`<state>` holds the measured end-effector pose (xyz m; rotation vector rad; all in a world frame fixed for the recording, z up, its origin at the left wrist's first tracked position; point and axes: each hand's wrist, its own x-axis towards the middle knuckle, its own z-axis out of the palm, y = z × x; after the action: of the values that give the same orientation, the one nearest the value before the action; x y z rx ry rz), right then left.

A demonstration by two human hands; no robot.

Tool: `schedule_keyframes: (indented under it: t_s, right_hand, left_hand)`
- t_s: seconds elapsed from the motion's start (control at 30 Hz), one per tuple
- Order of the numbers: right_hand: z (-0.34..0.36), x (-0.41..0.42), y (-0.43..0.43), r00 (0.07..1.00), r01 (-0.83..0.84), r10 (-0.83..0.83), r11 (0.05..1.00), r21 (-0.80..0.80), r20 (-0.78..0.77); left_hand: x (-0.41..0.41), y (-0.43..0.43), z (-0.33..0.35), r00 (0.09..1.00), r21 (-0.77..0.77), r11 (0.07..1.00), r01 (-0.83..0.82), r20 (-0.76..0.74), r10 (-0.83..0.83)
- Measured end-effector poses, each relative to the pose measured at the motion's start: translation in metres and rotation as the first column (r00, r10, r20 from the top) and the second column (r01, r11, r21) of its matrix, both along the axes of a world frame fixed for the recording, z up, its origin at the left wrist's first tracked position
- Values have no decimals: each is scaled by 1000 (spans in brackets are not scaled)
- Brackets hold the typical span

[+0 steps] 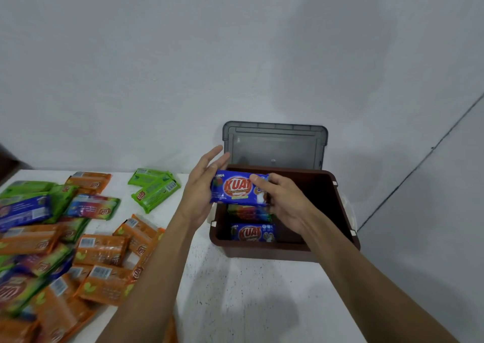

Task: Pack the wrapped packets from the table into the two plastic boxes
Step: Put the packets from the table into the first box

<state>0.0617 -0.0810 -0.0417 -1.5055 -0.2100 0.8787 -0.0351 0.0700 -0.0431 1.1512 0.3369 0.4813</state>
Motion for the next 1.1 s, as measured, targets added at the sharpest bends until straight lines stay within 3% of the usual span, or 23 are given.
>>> schedule_keyframes:
  t_s: [0.1, 0.2, 0.3, 0.7, 0.9, 1.1]
  right_hand:
    - [1, 11, -15, 994, 28, -23, 999, -42, 110]
    - [-5, 23, -33, 976, 85, -54, 987, -138, 211]
    - [-13, 30, -45, 972, 70, -6, 962, -263, 237]
    - [-36, 10, -26, 964, -161, 243, 857, -489, 109]
    - [-45, 8, -18, 822, -102, 453, 713, -694, 345]
    - [-51, 10, -14, 795, -47, 476, 665, -746, 375]
  left_hand:
    - [3, -3, -13, 990, 273, 959, -78, -94, 108]
    - [1, 7, -30, 945, 655, 748, -112, -162, 283]
    - [-1, 15, -51, 914, 782, 623, 0, -253, 318]
    - [-6, 13, -68, 910, 682, 731, 30, -322, 262]
    - [-7, 13, -74, 915, 656, 755, 6, -308, 260]
    - [-6, 14, -77, 920, 657, 754, -10, -289, 264]
